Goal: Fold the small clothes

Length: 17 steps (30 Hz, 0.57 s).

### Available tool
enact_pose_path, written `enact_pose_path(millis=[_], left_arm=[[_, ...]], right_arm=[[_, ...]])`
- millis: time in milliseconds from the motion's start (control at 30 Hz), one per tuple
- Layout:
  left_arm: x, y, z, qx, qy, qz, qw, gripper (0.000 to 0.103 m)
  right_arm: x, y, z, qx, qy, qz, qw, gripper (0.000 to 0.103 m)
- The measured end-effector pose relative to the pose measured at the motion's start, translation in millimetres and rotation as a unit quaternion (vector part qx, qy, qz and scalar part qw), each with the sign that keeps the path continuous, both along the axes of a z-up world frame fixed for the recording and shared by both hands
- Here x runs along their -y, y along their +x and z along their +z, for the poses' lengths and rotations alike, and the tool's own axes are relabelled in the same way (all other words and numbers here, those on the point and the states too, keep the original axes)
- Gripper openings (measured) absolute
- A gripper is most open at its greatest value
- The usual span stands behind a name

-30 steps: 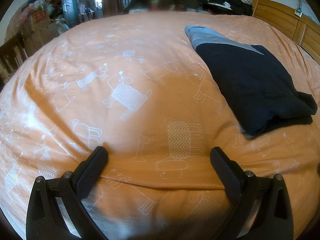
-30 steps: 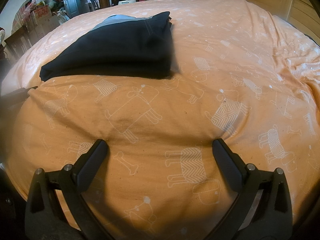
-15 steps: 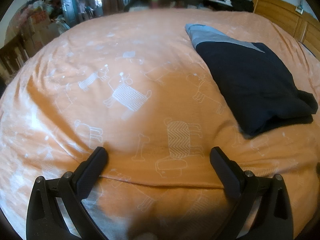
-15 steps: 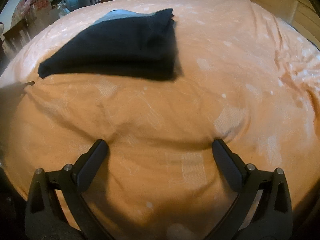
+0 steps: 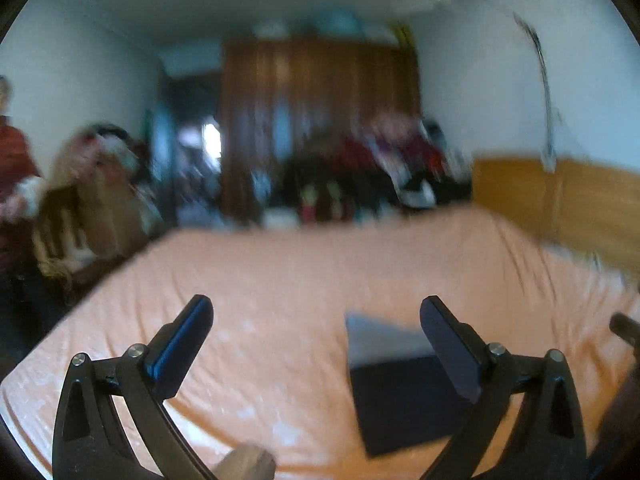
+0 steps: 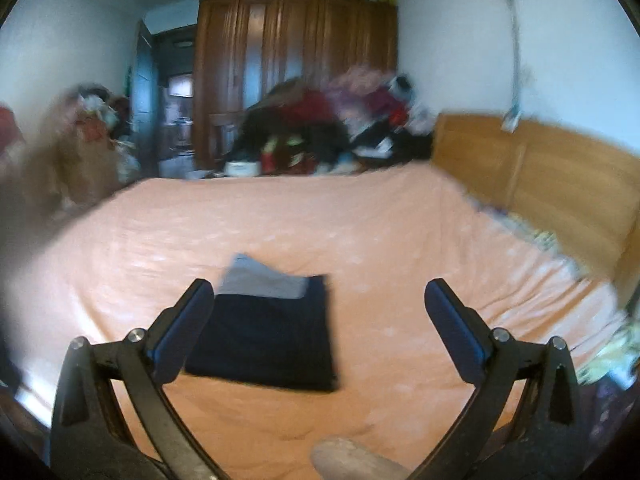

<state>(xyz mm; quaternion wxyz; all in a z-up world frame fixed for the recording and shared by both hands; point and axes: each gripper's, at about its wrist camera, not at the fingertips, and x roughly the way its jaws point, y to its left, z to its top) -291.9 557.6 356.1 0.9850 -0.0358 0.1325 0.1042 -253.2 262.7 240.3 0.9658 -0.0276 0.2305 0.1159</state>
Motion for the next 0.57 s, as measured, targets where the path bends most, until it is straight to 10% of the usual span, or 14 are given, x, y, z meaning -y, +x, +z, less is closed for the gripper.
enact_pose_path(millis=[67,567], left_arm=[[-2,10,-5,-0.049,-0.061,-0.047,0.9958,0.103],[16,16,-42,-0.117,-0.012,0.004,0.9931,0.103]], right_arm=[[-8,5,-1,-0.024,-0.01,0.009,1.0,0.103],[-21,-2,-26,-0.092,0.007,0.033,0.995,0.103]])
